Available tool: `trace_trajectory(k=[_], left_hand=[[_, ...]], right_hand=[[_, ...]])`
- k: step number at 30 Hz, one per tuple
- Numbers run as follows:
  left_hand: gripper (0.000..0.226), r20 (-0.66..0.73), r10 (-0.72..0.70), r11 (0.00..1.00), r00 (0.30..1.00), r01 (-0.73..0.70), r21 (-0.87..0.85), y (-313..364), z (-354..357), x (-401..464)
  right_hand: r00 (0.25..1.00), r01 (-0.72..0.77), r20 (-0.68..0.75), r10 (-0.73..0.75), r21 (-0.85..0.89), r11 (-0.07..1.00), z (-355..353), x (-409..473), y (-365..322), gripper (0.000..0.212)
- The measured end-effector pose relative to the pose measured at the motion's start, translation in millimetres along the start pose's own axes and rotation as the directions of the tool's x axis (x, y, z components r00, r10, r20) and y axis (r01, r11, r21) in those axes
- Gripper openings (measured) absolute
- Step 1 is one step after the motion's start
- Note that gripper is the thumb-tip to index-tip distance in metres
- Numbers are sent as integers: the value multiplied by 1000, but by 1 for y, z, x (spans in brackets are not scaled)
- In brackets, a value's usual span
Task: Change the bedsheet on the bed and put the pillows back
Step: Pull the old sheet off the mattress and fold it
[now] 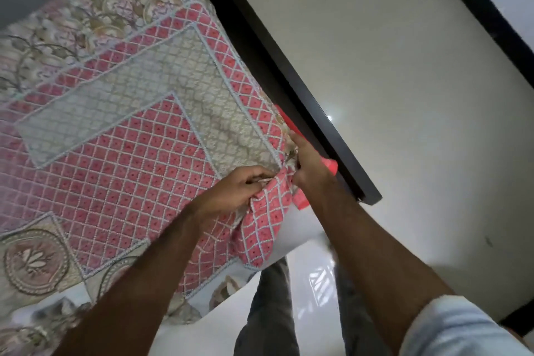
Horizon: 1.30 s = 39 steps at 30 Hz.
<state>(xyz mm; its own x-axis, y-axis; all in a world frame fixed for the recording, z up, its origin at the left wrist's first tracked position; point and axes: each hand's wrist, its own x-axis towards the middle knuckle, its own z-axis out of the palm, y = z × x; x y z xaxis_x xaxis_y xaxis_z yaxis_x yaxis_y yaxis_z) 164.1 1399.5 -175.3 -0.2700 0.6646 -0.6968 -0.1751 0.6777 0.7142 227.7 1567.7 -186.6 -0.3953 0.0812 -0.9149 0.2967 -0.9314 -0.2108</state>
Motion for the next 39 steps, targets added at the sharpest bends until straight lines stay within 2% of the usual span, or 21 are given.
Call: trace_trajectory(k=[2,4,6,9,10,11,13,15,18,20,22,25,27,28,29,31,33,35,37,38,39], left_hand=[[27,-56,22,998,998,-25,-62,0,2,-1],[25,-198,115,993,973,-105,60,4,8,-7],[21,-435,289,938,853,-161,307,8,14,-12],[33,-684,440,891,582,-190,412,17,23,-18],[35,-729,442,893,523,-175,416,21,24,-20],[36,-745,434,896,506,-158,414,26,25,-20],[34,-716,384,911,583,-112,397,33,29,-20],[30,-633,333,900,699,-36,433,39,37,-21],[37,-501,300,855,812,4,518,48,48,-22],[47,-487,317,826,814,15,564,61,59,-27],[66,-538,321,819,779,57,571,76,69,-34],[106,-639,222,859,737,162,485,103,84,-53],[116,-659,190,874,728,182,452,116,87,-69],[118,-657,183,880,732,176,442,125,87,-79],[118,-648,182,884,739,165,437,132,83,-89],[111,-631,160,906,759,141,399,149,67,-110],[82,-653,221,938,724,25,345,174,49,-127],[75,-721,339,940,604,-181,290,203,35,-147],[72,-813,363,921,456,-309,238,219,23,-170],[61,-857,354,919,373,-306,247,221,17,-183],[55,-877,356,922,321,-271,275,221,15,-195]], right_hand=[[998,58,-14,-59,-26,998,14,13,-11,42],[989,136,75,-131,-58,989,25,10,-30,51],[912,301,320,-256,-101,948,40,-20,-57,46],[653,533,692,-307,-132,836,52,-79,-91,43],[603,553,752,-268,-152,819,50,-89,-96,42],[629,553,734,-256,-191,811,45,-88,-99,41],[772,520,542,-331,-239,820,26,-76,-105,45],[880,434,303,-366,-198,879,-3,-61,-115,53],[907,416,136,-397,-155,896,-42,-69,-123,55],[908,410,159,-387,-154,899,-55,-99,-123,50],[922,339,253,-291,-173,925,-53,-127,-122,56],[941,127,339,-20,-297,946,-32,-154,-128,58],[932,-61,299,206,-432,900,-14,-163,-139,51],[933,-89,262,248,-500,861,-2,-171,-146,47],[940,-60,252,231,-542,838,10,-175,-155,43],[937,114,339,86,-527,843,49,-198,-173,38],[866,304,498,-47,-449,840,101,-229,-180,33],[721,474,690,-58,-430,768,150,-275,-167,27],[535,650,845,16,-423,631,179,-319,-142,19],[448,718,890,86,-416,558,187,-333,-129,22],[400,750,904,151,-418,513,190,-340,-120,28]])
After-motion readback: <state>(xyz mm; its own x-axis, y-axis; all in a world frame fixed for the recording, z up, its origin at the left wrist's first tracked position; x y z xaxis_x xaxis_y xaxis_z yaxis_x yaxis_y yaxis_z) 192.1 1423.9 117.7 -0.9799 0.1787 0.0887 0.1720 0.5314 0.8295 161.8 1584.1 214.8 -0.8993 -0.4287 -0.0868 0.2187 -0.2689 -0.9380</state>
